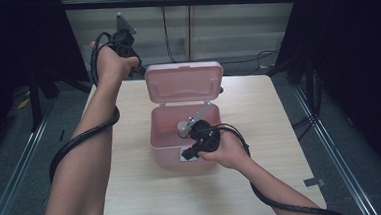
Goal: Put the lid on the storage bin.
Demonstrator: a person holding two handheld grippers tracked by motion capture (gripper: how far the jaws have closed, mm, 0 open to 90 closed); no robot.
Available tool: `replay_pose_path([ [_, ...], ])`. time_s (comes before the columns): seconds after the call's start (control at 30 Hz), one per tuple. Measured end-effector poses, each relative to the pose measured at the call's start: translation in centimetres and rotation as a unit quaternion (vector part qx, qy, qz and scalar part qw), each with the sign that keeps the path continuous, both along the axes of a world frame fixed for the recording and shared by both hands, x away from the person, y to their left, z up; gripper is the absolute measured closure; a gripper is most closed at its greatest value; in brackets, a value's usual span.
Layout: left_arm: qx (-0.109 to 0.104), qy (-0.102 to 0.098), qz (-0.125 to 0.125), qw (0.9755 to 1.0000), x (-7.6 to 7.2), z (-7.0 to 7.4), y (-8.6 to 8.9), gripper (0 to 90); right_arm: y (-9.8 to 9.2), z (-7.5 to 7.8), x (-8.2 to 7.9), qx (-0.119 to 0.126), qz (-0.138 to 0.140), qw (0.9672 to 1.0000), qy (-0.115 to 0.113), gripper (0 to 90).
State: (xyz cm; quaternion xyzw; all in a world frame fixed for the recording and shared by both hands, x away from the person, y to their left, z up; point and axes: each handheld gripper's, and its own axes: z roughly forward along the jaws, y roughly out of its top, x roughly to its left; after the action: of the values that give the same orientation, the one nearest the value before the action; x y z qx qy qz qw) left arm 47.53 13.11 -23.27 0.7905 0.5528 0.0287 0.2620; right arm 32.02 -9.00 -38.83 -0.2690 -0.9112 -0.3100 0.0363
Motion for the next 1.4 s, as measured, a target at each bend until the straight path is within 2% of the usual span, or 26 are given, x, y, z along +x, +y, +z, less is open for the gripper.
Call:
replay_pose_path([
  [0.3,0.001,-0.002,-0.008,1.0,-1.0,-0.2,0.1,90.0,0.1,0.0,-0.2,-0.001,-0.005,1.0,0.0,90.0],
  [0.4,-0.005,0.003,-0.008,1.0,-1.3,-0.4,0.3,90.0,0.1,0.0,-0.2,-0.001,-0.005,1.0,0.001,90.0],
  [0.5,0.0,0.005,-0.007,1.0,-1.7,-0.8,0.5,90.0,0.1,0.0,-0.3,-0.003,-0.006,1.0,-0.005,90.0],
  [0.73,-0.004,0.009,-0.005,0.9999,-1.6,-1.3,0.9,90.0,-0.1,0.3,-0.4,-0.007,-0.007,0.9999,-0.009,90.0],
  [0.83,-0.002,0.006,0.002,1.0,-0.9,-0.7,1.1,90.0,-0.9,0.8,-0.3,-0.002,-0.013,0.9999,0.002,90.0],
  [1.0,-0.003,0.002,0.008,1.0,0.2,0.4,1.0,90.0,-1.6,1.2,-0.1,0.005,-0.012,0.9999,0.003,90.0],
  [1.1,-0.008,-0.005,-0.001,1.0,0.7,1.0,0.3,90.0,-2.1,1.6,0.1,0.014,-0.015,0.9998,0.006,90.0],
  [1.13,-0.016,-0.008,-0.009,0.9998,0.9,1.2,-0.2,90.0,-2.4,1.8,0.1,0.014,-0.019,0.9997,0.005,90.0],
  [1.2,-0.018,-0.006,-0.007,0.9998,0.9,1.2,-0.6,90.0,-3.1,2.2,0.3,0.023,-0.026,0.9993,0.01,90.0],
  [1.23,-0.024,-0.003,-0.017,0.9996,0.9,1.1,-1.0,90.0,-3.5,2.4,0.4,0.025,-0.031,0.9992,0.007,90.0],
  [1.33,-0.015,-0.005,-0.021,0.9997,0.7,0.8,-1.4,90.0,-4.3,2.6,0.6,0.024,-0.042,0.9988,0.001,90.0],
  [1.37,-0.018,-0.002,-0.023,0.9996,0.5,0.6,-1.5,90.0,-5.1,2.7,0.8,0.026,-0.056,0.9981,0.002,90.0],
  [1.4,-0.019,-0.003,-0.024,0.9995,0.5,0.5,-1.5,90.0,-5.3,2.7,1.0,0.027,-0.059,0.9979,0.001,90.0],
])
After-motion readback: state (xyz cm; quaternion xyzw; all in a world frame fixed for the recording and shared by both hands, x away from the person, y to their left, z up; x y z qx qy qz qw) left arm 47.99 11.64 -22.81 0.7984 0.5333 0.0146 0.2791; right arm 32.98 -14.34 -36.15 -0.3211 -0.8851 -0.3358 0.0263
